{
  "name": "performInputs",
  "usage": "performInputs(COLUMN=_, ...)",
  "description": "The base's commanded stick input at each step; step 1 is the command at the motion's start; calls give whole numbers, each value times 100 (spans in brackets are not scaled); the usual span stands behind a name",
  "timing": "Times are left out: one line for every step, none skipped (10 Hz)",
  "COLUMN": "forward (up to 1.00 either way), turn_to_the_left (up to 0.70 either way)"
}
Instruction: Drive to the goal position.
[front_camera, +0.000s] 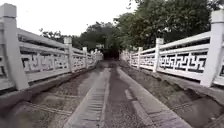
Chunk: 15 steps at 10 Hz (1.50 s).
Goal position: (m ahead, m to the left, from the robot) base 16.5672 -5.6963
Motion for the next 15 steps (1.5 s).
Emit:
performInputs(forward=45, turn_to_the_left=3)
performInputs(forward=45, turn_to_the_left=3)
performInputs(forward=45, turn_to_the_left=3)
performInputs(forward=45, turn_to_the_left=3)
performInputs(forward=45, turn_to_the_left=3)
performInputs(forward=45, turn_to_the_left=3)
performInputs(forward=45, turn_to_the_left=3)
performInputs(forward=45, turn_to_the_left=3)
performInputs(forward=45, turn_to_the_left=3)
performInputs(forward=45, turn_to_the_left=3)
performInputs(forward=45, turn_to_the_left=3)
performInputs(forward=45, turn_to_the_left=3)
performInputs(forward=45, turn_to_the_left=3)
performInputs(forward=45, turn_to_the_left=3)
performInputs(forward=45, turn_to_the_left=3)
